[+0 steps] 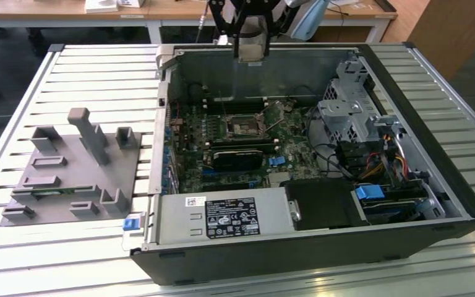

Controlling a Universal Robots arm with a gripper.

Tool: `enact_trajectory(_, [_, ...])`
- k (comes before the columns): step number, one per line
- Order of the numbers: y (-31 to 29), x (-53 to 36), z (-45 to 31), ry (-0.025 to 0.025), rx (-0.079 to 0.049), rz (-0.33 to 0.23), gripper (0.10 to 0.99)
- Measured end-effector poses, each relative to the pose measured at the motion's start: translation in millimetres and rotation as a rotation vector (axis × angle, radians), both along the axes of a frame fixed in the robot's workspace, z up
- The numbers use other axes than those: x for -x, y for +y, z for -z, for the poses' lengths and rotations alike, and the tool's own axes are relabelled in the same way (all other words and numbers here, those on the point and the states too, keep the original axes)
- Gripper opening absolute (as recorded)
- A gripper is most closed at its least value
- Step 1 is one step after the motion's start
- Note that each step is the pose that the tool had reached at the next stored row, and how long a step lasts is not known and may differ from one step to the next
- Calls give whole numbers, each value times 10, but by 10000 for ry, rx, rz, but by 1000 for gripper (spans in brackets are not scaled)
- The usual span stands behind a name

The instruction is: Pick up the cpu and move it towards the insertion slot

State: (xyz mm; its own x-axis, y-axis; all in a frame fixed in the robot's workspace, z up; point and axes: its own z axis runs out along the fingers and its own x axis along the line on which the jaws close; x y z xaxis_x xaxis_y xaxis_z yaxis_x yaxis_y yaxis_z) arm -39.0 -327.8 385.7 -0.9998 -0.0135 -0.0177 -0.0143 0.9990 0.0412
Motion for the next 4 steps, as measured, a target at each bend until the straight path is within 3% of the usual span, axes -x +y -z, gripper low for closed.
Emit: enact_trajectory(4, [0, -1, -1, 1, 1, -1, 545])
